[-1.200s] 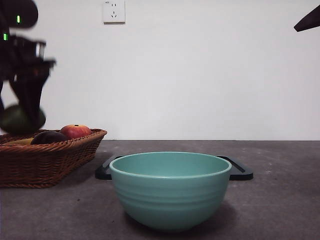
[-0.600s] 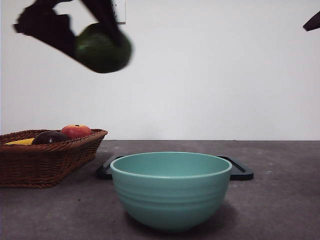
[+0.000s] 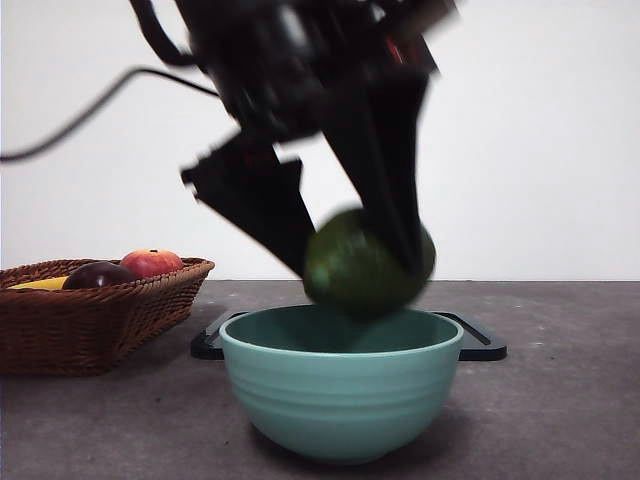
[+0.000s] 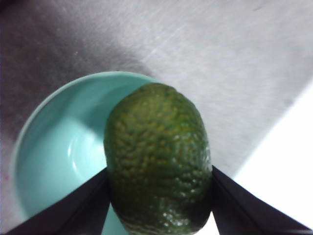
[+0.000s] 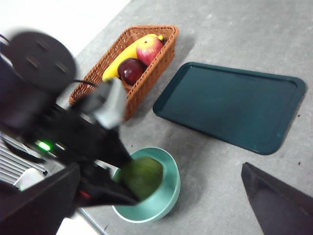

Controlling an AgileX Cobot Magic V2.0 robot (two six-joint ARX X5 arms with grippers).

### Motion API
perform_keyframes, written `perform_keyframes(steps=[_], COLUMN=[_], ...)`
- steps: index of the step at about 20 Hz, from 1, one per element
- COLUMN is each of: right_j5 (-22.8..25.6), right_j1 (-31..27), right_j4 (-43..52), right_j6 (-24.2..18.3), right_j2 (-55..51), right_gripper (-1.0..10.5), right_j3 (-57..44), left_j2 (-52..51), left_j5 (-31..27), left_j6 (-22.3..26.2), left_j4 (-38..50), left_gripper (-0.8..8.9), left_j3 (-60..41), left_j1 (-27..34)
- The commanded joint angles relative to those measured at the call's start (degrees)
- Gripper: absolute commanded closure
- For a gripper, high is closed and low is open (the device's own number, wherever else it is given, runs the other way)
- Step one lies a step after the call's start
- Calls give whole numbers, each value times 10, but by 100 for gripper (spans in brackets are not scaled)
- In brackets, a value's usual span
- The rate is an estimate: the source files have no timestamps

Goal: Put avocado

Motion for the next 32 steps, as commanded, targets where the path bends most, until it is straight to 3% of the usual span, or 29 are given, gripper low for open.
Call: perform_keyframes(steps=[1, 7, 12, 20, 24, 32], right_j5=[-1, -1, -1, -1, -1, -1], right_j1=[2, 2, 2, 2, 2, 2], right_j4=[3, 1, 1, 0, -11, -12], right_j6=[-2, -14, -20, -21, -22, -22], right_j2=[3, 3, 3, 3, 3, 3], right_gripper=[281, 281, 281, 281, 281, 281], right_j3=[11, 11, 11, 11, 11, 11], left_j2=[35, 67, 71, 76, 75, 7], left_j5=[-16, -56, -57, -56, -56, -56], left_j6=[-14, -16, -41, -41, -41, -25], left_j4=[5, -1, -27, -12, -12, -48], left_gripper=[538, 538, 539, 532, 324, 312], left_j3=[13, 13, 13, 13, 16, 59], left_j1=[-11, -15, -15, -15, -15, -16])
